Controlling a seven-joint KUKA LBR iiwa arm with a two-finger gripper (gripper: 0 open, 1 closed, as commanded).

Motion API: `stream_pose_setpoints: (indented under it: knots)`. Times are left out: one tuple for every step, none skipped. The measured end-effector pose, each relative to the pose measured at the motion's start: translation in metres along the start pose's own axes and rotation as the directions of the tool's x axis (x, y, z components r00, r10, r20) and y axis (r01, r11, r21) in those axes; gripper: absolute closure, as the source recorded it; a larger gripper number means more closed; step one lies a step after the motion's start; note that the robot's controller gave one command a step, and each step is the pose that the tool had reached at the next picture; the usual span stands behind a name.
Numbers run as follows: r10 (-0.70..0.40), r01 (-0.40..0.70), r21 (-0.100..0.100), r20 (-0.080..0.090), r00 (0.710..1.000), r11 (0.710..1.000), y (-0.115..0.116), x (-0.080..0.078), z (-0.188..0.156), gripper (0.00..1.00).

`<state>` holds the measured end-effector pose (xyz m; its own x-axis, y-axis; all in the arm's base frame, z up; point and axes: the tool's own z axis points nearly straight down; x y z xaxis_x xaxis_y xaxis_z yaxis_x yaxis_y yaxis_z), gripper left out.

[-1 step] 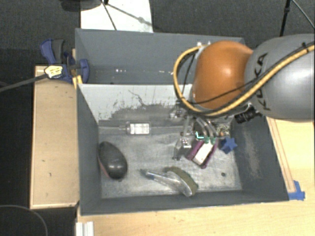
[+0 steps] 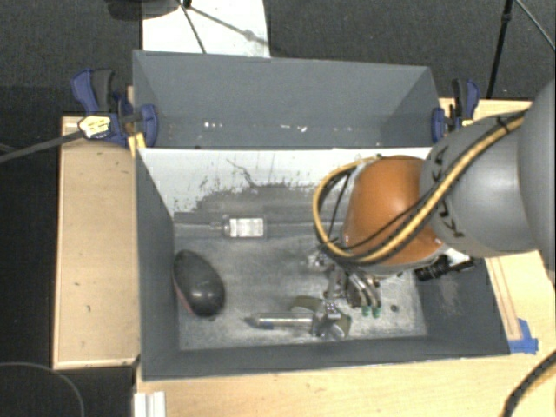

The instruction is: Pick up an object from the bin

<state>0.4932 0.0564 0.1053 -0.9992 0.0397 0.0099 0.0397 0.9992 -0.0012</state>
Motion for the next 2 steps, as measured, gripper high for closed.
stream_pose_setpoints:
  knots:
    - [0.000,0.000,-0.002,0.010,1.000,1.000,0.001,-0.003,-0.005,1.00]
    - [0.009,-0.009,-0.003,0.020,1.000,1.000,-0.002,0.002,-0.134,1.00]
